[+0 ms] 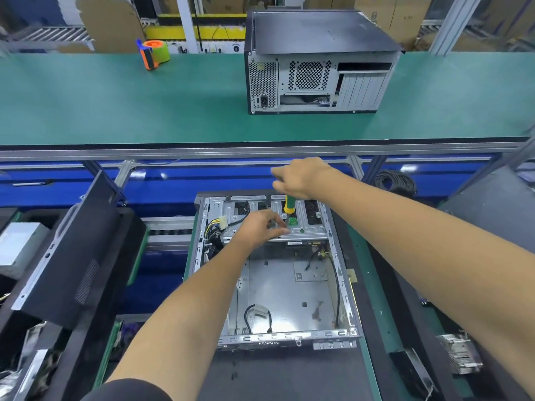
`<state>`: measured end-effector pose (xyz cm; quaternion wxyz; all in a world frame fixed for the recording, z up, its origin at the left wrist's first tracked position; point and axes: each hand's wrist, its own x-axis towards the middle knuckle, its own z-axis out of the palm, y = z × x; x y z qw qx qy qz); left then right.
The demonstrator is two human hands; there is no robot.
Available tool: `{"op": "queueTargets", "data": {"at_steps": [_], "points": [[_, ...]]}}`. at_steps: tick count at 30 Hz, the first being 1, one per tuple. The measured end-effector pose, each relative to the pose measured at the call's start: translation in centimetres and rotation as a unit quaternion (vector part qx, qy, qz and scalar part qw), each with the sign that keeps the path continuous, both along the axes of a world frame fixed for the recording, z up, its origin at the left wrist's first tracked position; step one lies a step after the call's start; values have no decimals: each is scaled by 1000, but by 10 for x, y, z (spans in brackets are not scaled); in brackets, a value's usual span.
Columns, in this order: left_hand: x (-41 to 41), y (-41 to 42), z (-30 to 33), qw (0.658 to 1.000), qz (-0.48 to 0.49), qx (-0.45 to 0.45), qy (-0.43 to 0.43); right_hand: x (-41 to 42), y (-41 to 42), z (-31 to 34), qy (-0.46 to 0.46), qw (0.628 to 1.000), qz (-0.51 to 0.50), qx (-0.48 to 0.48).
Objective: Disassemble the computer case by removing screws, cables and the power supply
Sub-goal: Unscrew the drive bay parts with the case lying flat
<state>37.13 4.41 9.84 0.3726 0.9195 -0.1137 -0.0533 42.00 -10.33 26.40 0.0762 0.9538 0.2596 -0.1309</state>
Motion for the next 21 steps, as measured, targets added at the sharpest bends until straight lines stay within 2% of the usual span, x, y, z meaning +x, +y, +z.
{"op": "queueTargets", "data": {"at_steps": [1,3,7,9,11,13,15,21], "points": [[0,0,0,1000,1,0,-1,0,3,3,-32,998,19,-53],[0,0,0,1000,1,-4,-1,-1,6,6,-30,996,44,-77],[0,0,0,1000,3,-15,2,-2,1,11,115,991,4,68],[-1,0,-1,1000,2,-15,3,-3,0,13,132,989,5,73],[-1,0,0,1000,3,-11,6,-5,2,11,77,997,12,21],[-1,0,1,1000,4,-7,7,-7,5,10,-20,997,32,-73],[-2,-1,1,1000,3,-6,8,-7,7,9,-60,992,49,-95],[-3,-1,3,1000,3,-21,2,-6,6,9,95,994,22,56]]}}
